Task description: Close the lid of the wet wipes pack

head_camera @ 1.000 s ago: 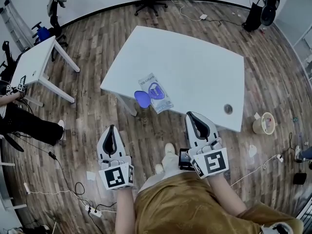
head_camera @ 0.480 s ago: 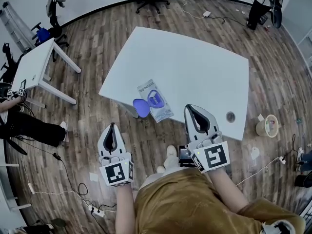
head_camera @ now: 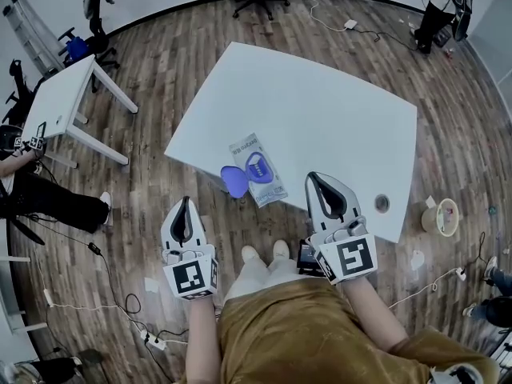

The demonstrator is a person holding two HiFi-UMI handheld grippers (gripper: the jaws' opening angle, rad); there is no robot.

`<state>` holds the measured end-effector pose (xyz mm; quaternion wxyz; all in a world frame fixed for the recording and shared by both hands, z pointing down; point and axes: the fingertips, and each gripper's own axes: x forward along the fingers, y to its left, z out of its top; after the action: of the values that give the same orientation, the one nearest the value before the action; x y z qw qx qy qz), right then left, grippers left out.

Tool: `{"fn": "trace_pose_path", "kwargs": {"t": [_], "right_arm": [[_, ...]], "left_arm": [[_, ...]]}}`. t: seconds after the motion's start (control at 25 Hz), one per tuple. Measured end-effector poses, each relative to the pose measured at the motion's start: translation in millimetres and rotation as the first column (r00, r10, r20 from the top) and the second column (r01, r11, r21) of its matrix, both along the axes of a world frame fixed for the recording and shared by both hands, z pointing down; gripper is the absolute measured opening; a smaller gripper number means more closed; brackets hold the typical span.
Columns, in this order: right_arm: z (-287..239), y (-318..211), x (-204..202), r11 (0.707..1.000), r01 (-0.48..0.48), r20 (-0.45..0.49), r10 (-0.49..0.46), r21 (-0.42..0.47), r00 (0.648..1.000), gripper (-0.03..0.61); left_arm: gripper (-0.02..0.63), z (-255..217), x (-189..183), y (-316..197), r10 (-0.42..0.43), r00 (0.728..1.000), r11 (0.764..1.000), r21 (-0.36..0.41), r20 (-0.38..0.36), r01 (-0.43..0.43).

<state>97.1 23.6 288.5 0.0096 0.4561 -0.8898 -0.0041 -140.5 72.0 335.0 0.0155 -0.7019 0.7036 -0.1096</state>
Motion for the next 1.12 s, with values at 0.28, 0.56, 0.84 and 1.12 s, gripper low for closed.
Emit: {"fn": "trace_pose_path", "kwargs": {"t": [0.28, 0.56, 0.84, 1.12], "right_arm": [[16, -22, -15, 1.0, -0.007, -0.037, 0.007, -0.001, 0.999, 0.006], [41, -40, -40, 0.999, 0.016, -0.071, -0.019, -0.049, 0.997, 0.006], [61, -53, -51, 0.996, 0.019, -0.087, -0.027, -0.089, 0.996, 0.006], [77, -62, -55, 0.993, 0.027, -0.114, -0.041, -0.117, 0.993, 0.006]], "left_arm": [[-0.003, 17, -11, -26, 0.032, 0.999, 0.999, -0.028, 0.026, -0.031], [-0.003, 42, -15, -47, 0.071, 0.997, 0.995, -0.07, 0.033, -0.069], [-0.003, 66, -23, -60, 0.073, 0.997, 0.991, -0.115, 0.013, -0.071], [-0.003, 81, -25, -69, 0.069, 0.998, 0.988, -0.141, 0.003, -0.068]]}}
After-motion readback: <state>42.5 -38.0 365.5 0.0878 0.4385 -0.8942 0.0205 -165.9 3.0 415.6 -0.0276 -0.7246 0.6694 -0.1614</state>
